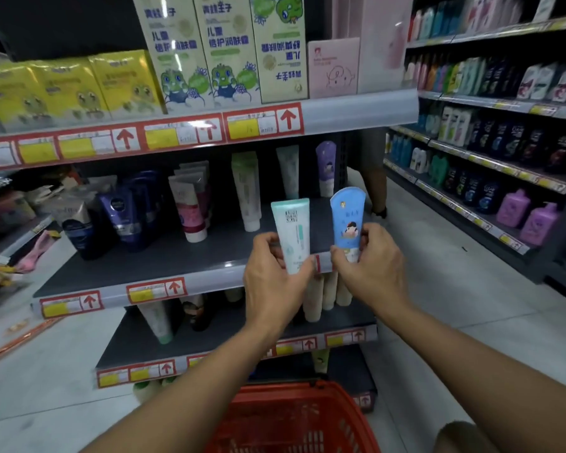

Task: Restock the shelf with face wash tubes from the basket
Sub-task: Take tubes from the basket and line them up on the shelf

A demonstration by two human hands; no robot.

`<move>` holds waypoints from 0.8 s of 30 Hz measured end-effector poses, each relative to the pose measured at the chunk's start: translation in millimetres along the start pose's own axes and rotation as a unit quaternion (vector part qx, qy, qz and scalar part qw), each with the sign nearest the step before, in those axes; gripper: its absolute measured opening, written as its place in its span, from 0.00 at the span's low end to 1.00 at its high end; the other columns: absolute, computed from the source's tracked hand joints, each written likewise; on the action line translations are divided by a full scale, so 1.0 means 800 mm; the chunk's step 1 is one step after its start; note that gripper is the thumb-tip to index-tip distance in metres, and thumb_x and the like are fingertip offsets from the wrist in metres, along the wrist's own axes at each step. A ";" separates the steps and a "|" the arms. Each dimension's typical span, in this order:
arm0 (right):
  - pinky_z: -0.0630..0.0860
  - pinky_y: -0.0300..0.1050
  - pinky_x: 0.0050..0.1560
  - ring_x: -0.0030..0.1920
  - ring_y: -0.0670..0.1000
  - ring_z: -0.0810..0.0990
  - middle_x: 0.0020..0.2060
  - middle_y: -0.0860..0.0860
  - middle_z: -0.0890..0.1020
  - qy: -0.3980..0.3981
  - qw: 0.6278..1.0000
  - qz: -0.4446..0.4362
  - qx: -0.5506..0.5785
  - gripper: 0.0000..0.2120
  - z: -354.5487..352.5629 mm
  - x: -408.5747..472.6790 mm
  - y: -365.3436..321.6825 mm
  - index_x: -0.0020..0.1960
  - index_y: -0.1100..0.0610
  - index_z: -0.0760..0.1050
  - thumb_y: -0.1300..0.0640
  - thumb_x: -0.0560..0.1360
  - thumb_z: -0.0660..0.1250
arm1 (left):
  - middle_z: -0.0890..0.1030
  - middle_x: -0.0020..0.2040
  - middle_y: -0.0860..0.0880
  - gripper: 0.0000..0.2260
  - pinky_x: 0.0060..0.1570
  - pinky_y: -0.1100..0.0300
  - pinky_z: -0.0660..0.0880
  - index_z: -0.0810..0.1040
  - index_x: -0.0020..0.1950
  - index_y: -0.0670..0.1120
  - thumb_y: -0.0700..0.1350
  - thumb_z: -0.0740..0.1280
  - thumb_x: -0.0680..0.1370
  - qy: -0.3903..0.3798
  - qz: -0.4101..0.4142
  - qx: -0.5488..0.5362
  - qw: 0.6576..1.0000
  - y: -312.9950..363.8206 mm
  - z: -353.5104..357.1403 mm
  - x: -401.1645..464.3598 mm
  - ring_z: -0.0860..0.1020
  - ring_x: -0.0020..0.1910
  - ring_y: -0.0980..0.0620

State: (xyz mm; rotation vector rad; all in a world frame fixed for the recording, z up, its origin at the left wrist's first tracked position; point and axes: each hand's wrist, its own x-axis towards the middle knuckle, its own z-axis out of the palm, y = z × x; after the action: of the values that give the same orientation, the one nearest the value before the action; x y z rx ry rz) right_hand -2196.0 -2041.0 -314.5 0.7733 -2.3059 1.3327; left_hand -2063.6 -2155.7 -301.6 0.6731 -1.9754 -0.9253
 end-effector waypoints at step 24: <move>0.78 0.51 0.43 0.47 0.52 0.78 0.46 0.51 0.77 -0.004 0.995 0.015 -0.097 0.28 0.033 0.092 0.042 0.53 0.55 0.74 0.34 0.65 0.69 | 0.80 0.53 0.49 0.27 0.48 0.50 0.78 0.72 0.60 0.49 0.57 0.79 0.68 0.018 0.009 0.144 0.989 -0.007 0.094 0.096 0.79 0.55 0.47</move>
State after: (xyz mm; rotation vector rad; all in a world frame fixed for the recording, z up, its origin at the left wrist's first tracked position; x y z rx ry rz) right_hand -2275.4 -2070.6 -309.1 0.6854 -2.4167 1.0985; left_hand -2166.2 -2187.9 -299.9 0.8251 -2.0985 -0.6169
